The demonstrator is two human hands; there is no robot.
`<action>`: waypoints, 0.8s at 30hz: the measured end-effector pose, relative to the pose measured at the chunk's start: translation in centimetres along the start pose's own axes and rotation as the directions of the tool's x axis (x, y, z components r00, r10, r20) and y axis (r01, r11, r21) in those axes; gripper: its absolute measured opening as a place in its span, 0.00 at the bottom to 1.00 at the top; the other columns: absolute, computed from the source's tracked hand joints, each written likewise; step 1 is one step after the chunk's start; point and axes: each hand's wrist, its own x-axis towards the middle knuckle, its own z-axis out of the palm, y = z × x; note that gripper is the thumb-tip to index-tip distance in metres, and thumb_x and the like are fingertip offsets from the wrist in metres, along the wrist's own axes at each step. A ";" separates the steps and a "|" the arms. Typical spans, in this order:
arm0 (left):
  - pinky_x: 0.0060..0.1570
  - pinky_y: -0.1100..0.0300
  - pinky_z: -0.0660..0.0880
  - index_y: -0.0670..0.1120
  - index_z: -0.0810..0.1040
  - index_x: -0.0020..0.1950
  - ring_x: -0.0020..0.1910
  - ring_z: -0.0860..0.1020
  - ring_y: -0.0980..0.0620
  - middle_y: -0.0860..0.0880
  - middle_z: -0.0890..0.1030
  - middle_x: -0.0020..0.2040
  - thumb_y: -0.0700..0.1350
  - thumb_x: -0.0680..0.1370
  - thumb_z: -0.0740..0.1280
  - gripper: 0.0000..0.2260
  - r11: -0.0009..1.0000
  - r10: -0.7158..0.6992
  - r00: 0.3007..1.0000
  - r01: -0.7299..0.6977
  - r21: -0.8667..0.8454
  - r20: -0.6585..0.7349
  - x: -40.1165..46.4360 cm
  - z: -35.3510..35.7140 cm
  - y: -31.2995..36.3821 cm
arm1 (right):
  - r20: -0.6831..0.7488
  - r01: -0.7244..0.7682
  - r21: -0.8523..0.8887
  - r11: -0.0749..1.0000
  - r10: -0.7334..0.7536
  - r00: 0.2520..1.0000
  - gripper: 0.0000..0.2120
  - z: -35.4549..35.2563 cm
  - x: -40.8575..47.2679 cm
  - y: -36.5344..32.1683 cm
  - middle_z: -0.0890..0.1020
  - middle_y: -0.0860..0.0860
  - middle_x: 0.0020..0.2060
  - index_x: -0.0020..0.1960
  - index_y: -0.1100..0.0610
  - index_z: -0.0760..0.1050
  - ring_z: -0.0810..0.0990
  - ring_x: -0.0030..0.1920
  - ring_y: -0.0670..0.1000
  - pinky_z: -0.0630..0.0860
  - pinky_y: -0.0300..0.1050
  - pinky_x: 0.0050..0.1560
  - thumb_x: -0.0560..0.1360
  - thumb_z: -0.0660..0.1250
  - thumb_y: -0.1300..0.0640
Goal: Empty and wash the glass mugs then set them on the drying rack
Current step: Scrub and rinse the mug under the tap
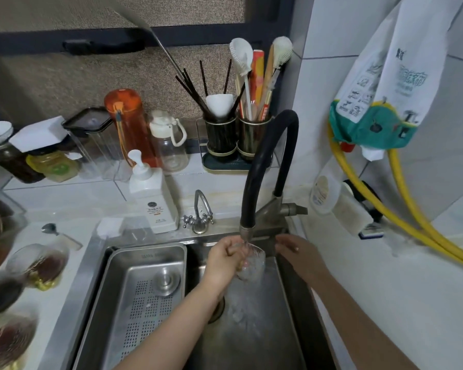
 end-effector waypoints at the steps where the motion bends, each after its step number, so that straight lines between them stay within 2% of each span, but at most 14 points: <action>1: 0.30 0.66 0.74 0.40 0.76 0.55 0.28 0.77 0.57 0.43 0.82 0.41 0.33 0.77 0.65 0.08 1.000 0.002 1.000 -0.002 -0.025 0.030 -0.1 0.0 0.3 | -0.018 0.005 -0.026 1.000 -0.006 1.000 0.15 -0.6 0.8 0.3 0.79 0.52 0.58 0.63 0.56 0.76 0.76 0.54 0.48 0.68 0.37 0.56 0.77 0.66 0.56; 4: 0.32 0.66 0.74 0.40 0.74 0.57 0.29 0.77 0.57 0.44 0.83 0.41 0.33 0.77 0.65 0.10 0.998 0.018 0.994 -0.012 -0.056 0.112 -0.7 0.2 0.9 | -0.056 0.039 -0.106 0.994 -0.045 0.997 0.17 -1.8 3.3 1.5 0.75 0.55 0.64 0.65 0.59 0.73 0.72 0.65 0.54 0.65 0.44 0.66 0.77 0.66 0.59; 6: 0.34 0.66 0.74 0.41 0.74 0.59 0.31 0.77 0.55 0.45 0.84 0.40 0.34 0.77 0.65 0.11 0.998 0.024 0.989 -0.016 -0.054 0.144 -0.8 0.3 0.9 | -0.100 0.095 -0.196 0.976 -0.116 0.988 0.18 -2.2 5.0 2.2 0.73 0.58 0.65 0.64 0.60 0.73 0.70 0.67 0.58 0.64 0.50 0.70 0.75 0.68 0.59; 9: 0.35 0.64 0.74 0.41 0.73 0.60 0.32 0.78 0.55 0.45 0.85 0.41 0.33 0.77 0.64 0.12 0.998 0.013 0.988 -0.005 -0.055 0.152 -0.9 0.1 0.8 | -0.154 0.079 -0.264 0.961 -0.123 0.980 0.19 -2.3 7.4 3.4 0.73 0.62 0.64 0.62 0.60 0.74 0.69 0.66 0.64 0.66 0.61 0.68 0.73 0.70 0.58; 11: 0.36 0.65 0.74 0.40 0.74 0.61 0.33 0.79 0.55 0.46 0.85 0.41 0.33 0.77 0.64 0.13 0.999 0.012 0.988 -0.006 -0.046 0.151 -1.0 -0.2 0.7 | -0.118 0.044 -0.311 0.949 -0.084 0.989 0.19 -2.2 8.3 3.4 0.73 0.63 0.62 0.63 0.62 0.73 0.67 0.66 0.65 0.65 0.60 0.68 0.73 0.70 0.58; 15: 0.38 0.65 0.77 0.43 0.75 0.58 0.36 0.82 0.56 0.48 0.85 0.38 0.31 0.76 0.64 0.13 0.998 -0.010 0.990 0.019 -0.061 0.142 -1.6 -0.7 0.7 | -0.035 0.037 -0.255 0.966 -0.047 0.998 0.19 -2.3 8.4 2.5 0.73 0.61 0.61 0.62 0.60 0.74 0.69 0.61 0.60 0.64 0.46 0.64 0.73 0.69 0.60; 19: 0.38 0.66 0.76 0.41 0.73 0.63 0.35 0.81 0.57 0.47 0.85 0.40 0.31 0.76 0.64 0.16 0.998 -0.035 0.993 0.042 -0.055 0.115 -1.9 -1.2 0.4 | -0.041 0.061 -0.248 0.967 -0.073 0.996 0.16 -2.0 7.9 2.0 0.72 0.60 0.60 0.61 0.62 0.75 0.68 0.62 0.60 0.64 0.48 0.65 0.74 0.68 0.64; 22: 0.38 0.67 0.76 0.40 0.73 0.63 0.35 0.81 0.58 0.48 0.85 0.39 0.31 0.77 0.63 0.16 0.997 -0.037 0.992 0.044 -0.059 0.122 -2.0 -1.5 0.3 | -0.052 0.067 -0.199 0.978 -0.079 0.996 0.16 -1.6 7.4 1.8 0.69 0.60 0.62 0.61 0.63 0.74 0.70 0.61 0.58 0.65 0.41 0.59 0.74 0.68 0.64; 24: 0.37 0.68 0.76 0.40 0.73 0.63 0.35 0.81 0.59 0.49 0.85 0.38 0.30 0.76 0.63 0.16 0.996 -0.043 0.991 0.053 -0.073 0.129 -2.2 -1.7 0.4 | -0.059 0.060 -0.142 0.988 -0.069 0.996 0.16 -1.3 6.8 1.8 0.67 0.59 0.64 0.62 0.61 0.74 0.70 0.62 0.57 0.64 0.41 0.60 0.74 0.68 0.63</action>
